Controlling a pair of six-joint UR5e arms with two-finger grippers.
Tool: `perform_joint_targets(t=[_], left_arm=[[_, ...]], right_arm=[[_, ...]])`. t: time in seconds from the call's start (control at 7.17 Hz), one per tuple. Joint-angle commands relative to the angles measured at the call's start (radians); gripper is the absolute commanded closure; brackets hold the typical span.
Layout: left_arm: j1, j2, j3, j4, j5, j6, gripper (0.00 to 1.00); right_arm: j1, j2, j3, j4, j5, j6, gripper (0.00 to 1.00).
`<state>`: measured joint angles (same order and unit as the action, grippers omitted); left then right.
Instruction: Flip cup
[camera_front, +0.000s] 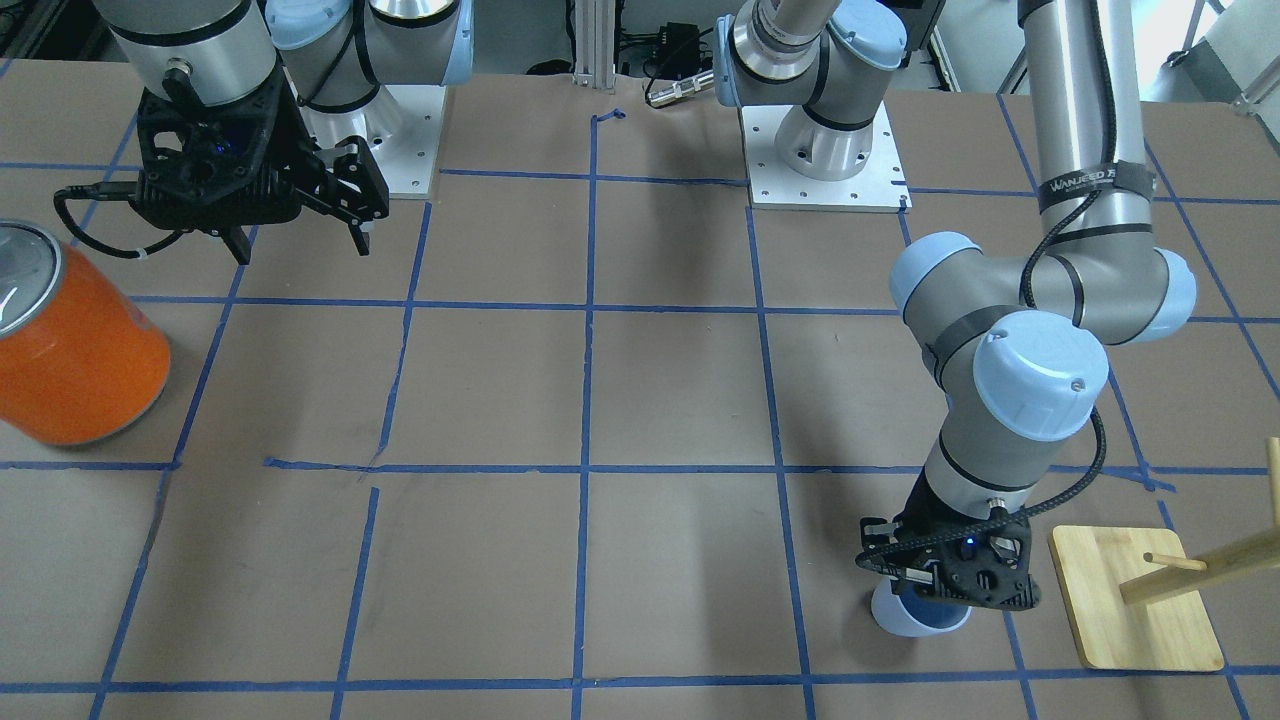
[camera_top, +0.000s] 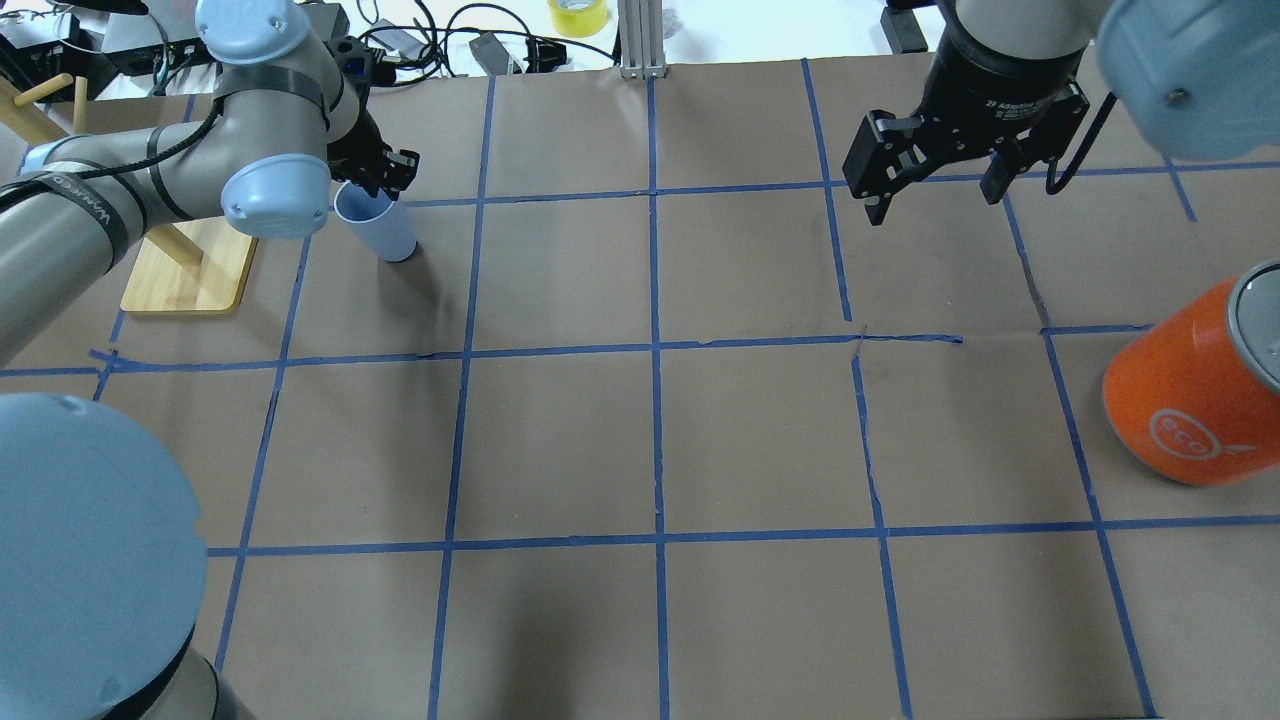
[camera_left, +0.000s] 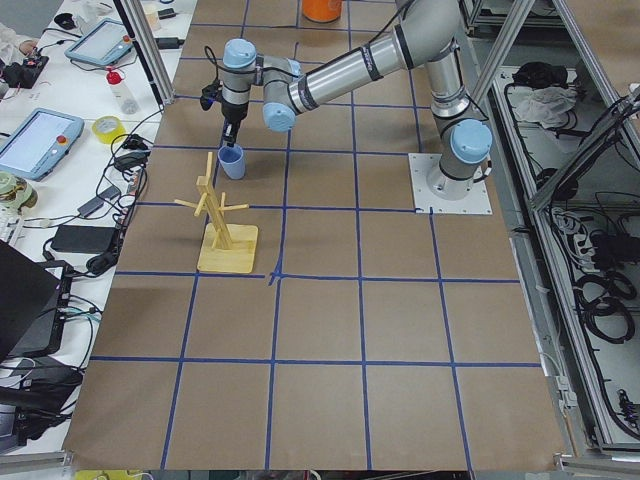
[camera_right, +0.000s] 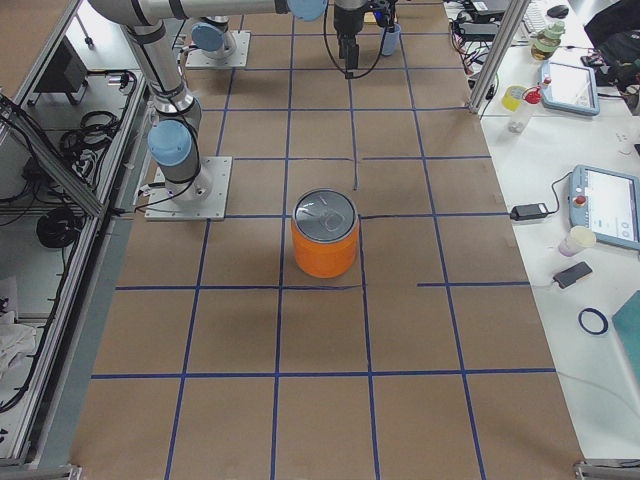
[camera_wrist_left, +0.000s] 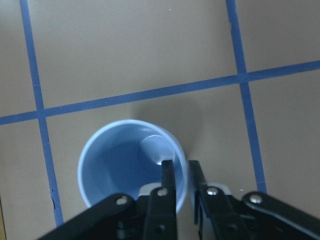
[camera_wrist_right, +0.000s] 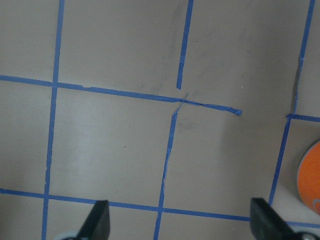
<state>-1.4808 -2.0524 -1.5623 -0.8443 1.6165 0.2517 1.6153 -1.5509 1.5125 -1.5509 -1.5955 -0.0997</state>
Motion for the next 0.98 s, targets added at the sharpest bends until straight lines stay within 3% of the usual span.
perform_joint_targets(t=[0.0, 0.56, 0.84], left_arm=[[-0.009, 0.059, 0.014, -0.130, 0.006, -0.017, 0.08], [-0.058, 0.312, 0.091, -0.576, 0.008, -0.110, 0.06], [-0.096, 0.444, 0.076, -0.633, -0.007, -0.138, 0.01]], right_arm=[[0.000, 0.000, 0.000, 0.000, 0.000, 0.000, 0.00], [0.000, 0.000, 0.000, -0.002, 0.000, 0.000, 0.00], [0.000, 0.000, 0.000, -0.002, 0.000, 0.000, 0.00]])
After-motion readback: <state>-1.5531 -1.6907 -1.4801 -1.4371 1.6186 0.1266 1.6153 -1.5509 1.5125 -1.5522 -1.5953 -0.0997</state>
